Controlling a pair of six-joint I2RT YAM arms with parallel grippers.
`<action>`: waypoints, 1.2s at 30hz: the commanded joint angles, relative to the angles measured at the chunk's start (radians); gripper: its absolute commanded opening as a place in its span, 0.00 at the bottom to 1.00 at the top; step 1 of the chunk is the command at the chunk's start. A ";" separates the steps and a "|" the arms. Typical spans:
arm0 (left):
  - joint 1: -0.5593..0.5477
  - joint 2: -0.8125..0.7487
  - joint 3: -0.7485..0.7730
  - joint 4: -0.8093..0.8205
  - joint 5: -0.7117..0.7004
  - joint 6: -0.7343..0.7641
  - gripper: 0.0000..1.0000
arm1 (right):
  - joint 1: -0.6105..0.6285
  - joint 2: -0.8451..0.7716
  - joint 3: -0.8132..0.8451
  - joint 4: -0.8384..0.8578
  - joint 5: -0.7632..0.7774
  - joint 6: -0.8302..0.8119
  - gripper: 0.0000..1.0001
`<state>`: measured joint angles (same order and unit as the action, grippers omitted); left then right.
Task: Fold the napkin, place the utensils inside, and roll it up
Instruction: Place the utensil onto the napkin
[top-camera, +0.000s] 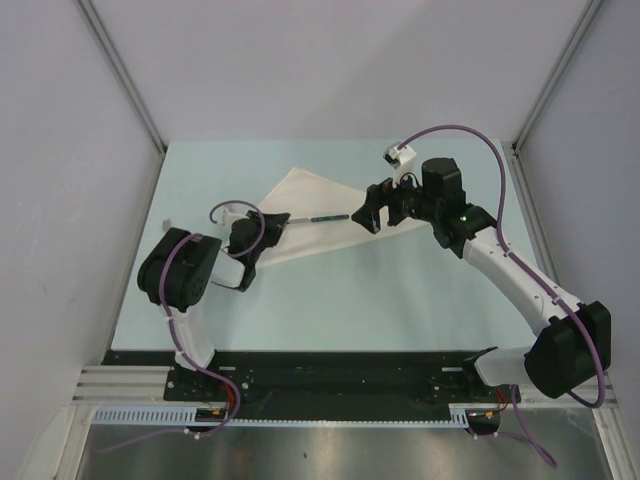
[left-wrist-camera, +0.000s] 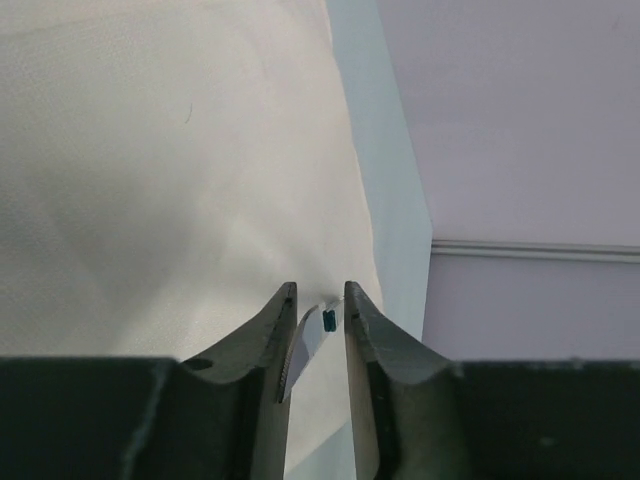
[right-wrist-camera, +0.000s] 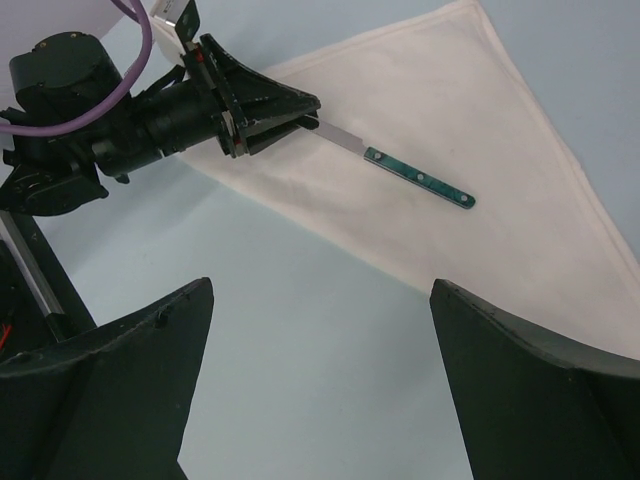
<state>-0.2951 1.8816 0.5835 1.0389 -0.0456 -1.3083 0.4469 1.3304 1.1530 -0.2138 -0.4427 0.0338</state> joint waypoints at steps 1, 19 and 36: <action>0.005 -0.013 0.038 -0.062 0.003 0.010 0.34 | -0.005 -0.034 0.011 0.024 -0.007 -0.003 0.95; 0.134 -0.412 -0.037 -0.512 0.101 0.162 0.93 | -0.007 -0.025 0.007 0.042 -0.017 0.005 0.95; 0.462 -0.624 0.255 -1.166 0.038 0.774 1.00 | 0.045 0.222 0.134 0.005 0.099 0.052 0.95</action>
<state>0.0578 1.1679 0.7109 0.0368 -0.0780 -0.7296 0.4549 1.4097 1.1904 -0.2047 -0.4187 0.0574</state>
